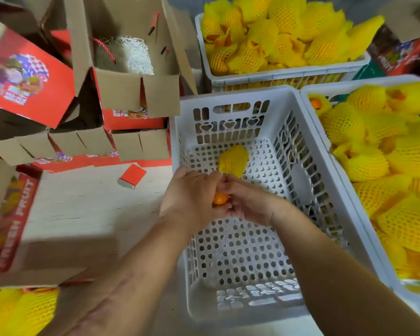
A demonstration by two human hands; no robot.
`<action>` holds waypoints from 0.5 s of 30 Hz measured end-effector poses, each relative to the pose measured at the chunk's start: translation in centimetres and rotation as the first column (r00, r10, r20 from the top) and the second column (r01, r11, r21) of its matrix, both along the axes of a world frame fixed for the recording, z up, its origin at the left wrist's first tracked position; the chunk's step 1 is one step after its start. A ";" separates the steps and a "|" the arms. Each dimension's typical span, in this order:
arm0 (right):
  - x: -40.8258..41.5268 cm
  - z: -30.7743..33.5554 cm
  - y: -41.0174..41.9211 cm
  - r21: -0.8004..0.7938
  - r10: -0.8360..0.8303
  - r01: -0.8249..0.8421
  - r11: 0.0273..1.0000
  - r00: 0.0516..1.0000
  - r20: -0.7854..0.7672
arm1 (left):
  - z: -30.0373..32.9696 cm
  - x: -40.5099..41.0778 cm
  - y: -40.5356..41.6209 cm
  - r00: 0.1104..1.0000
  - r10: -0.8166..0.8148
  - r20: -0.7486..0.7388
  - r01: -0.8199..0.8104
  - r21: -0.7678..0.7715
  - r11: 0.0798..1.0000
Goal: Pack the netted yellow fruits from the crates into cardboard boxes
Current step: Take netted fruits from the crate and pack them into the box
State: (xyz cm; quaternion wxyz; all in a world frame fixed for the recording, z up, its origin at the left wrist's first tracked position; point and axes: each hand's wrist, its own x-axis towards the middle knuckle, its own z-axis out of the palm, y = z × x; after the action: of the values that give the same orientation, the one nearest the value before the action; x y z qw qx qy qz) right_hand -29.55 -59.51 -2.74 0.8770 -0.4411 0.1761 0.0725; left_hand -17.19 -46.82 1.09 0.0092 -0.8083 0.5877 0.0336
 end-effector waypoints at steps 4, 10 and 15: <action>2.3 -3.4 -1.5 -0.590 -0.449 0.221 0.777 0.851 -0.272 | -0.1 -0.1 0.1 0.998 0.023 -0.057 -0.027 -0.069 0.997; 3.0 -8.3 -3.6 -0.736 -0.209 -0.651 0.188 0.705 -0.677 | -0.3 -0.1 0.3 0.998 0.038 -0.054 -0.040 -0.033 0.999; 1.6 -2.9 -4.5 -0.933 -0.386 -0.260 0.247 0.857 -0.341 | -0.2 -0.1 0.2 0.999 0.023 -0.035 -0.023 0.007 1.000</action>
State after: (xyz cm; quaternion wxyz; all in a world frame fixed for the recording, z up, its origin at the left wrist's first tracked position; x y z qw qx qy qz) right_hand -27.91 -63.99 -5.62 0.3393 -0.8386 0.4254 0.0256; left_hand -17.31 -46.59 0.90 0.0009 -0.8142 0.5784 0.0499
